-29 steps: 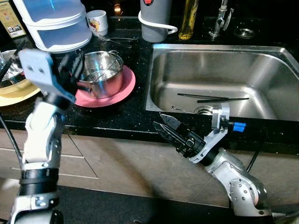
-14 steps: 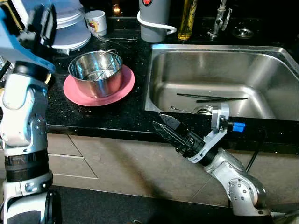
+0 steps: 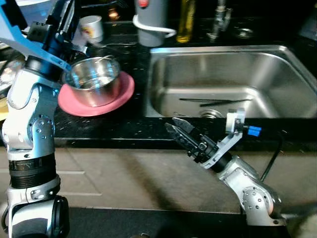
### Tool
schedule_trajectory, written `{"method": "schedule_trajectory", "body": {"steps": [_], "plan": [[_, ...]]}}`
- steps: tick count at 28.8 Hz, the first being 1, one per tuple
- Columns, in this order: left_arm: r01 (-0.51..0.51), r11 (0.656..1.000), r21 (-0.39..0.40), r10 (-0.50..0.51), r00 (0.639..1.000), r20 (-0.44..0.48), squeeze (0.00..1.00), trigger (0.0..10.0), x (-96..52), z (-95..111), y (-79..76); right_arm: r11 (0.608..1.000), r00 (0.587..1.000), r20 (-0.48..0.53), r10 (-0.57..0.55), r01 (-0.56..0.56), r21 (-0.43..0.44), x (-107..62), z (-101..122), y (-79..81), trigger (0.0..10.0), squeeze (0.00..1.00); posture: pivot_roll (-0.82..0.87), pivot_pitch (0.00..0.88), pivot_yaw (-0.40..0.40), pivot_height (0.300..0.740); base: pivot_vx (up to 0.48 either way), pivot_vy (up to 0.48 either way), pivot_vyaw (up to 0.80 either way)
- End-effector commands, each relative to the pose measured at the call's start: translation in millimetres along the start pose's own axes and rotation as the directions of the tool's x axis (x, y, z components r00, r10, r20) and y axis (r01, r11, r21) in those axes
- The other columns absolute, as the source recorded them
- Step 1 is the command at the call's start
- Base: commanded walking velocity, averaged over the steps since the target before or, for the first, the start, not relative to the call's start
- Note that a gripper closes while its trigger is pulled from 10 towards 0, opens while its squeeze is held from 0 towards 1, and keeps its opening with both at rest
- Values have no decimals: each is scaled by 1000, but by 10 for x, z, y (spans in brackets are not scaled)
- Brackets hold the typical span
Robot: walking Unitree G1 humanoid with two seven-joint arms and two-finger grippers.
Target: Kitchen organization
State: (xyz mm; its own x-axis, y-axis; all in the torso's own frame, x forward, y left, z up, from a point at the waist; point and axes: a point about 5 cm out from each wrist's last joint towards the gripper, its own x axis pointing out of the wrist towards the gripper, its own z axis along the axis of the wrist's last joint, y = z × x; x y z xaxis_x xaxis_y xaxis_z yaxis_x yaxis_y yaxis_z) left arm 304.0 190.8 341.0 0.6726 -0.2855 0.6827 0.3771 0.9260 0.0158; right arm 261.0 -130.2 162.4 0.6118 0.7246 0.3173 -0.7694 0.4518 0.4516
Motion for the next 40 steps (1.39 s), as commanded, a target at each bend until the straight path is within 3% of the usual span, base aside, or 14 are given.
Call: {"method": "schedule_trajectory", "body": {"steps": [1, 11, 15, 22, 33, 40], "plan": [[18, 1000, -22, -18, 1000, -18, 0, 10000, 6, -48, -22, 1000, 1000, 6, -12, 11, 24, -18, -26, -19, 10000, 0, -51, 66, 27, 740, 0, 0, -800], [22, 998, -56, -26, 997, -74, 0, 10000, -22, -212, 0, 997, 996, 61, -72, 70, 36, -37, 21, -100, 10000, 0, -55, 54, 28, 740, 0, 0, -800], [15, 996, -91, -28, 990, -142, 0, 10000, -86, -408, 20, 995, 992, 79, -95, 92, 39, -37, 41, -128, 10000, 0, -59, 54, 31, 740, 0, 0, -800], [-25, 996, -86, 4, 972, -236, 0, 10000, -212, -676, 54, 994, 990, 93, -110, 107, 39, -44, 57, -138, 10000, 0, -68, 58, 37, 740, 0, 0, -800], [-91, 995, -51, 72, 951, -300, 0, 10000, -333, -838, 145, 995, 991, 86, -98, 95, 38, -32, 54, -119, 10000, 0, -66, 66, 35, 740, 0, 0, 0], [-141, 989, -53, 110, 916, -386, 0, 10000, -454, -1051, 176, 995, 994, 63, -95, 93, 31, -26, 34, -108, 10000, 0, -68, 72, 35, 740, 0, 0, 0]]}}
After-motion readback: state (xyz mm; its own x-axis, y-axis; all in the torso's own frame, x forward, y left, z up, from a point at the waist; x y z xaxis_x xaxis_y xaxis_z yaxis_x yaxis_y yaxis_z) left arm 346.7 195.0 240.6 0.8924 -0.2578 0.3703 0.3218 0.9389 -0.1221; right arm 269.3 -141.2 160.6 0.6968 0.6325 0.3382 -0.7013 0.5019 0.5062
